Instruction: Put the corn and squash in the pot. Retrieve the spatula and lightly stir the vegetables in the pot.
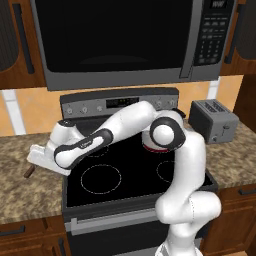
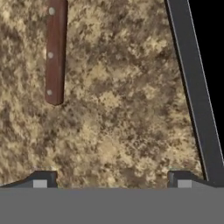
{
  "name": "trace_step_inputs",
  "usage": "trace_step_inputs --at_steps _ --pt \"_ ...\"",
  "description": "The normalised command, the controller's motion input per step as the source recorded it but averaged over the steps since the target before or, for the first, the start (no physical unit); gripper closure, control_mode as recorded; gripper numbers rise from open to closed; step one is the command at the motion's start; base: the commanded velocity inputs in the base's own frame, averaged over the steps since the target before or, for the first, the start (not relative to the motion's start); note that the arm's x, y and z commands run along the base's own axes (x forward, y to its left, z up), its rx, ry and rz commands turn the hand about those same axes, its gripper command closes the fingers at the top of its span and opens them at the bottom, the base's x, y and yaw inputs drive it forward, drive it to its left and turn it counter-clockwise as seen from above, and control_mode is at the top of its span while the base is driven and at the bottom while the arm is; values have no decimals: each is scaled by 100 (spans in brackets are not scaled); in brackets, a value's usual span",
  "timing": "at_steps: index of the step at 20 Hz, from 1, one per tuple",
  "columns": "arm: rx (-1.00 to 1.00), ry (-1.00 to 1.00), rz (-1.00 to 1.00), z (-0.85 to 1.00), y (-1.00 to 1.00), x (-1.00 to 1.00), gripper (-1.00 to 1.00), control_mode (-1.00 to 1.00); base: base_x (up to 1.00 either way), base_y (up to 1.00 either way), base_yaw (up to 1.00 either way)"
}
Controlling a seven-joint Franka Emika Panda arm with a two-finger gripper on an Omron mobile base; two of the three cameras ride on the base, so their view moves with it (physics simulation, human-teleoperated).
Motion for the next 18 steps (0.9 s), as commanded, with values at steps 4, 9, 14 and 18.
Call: trace_step_inputs --at_steps 4,9,14,18 --pt "-10 0 -5 7 44 32 -100 -100 0 0 0" --pt "-14 0 -6 -8 41 46 -100 -100 0 0 0" --pt "-13 0 -8 -22 32 43 -100 -100 0 0 0" --pt "-12 0 -6 -46 16 43 -100 -100 0 0 0"
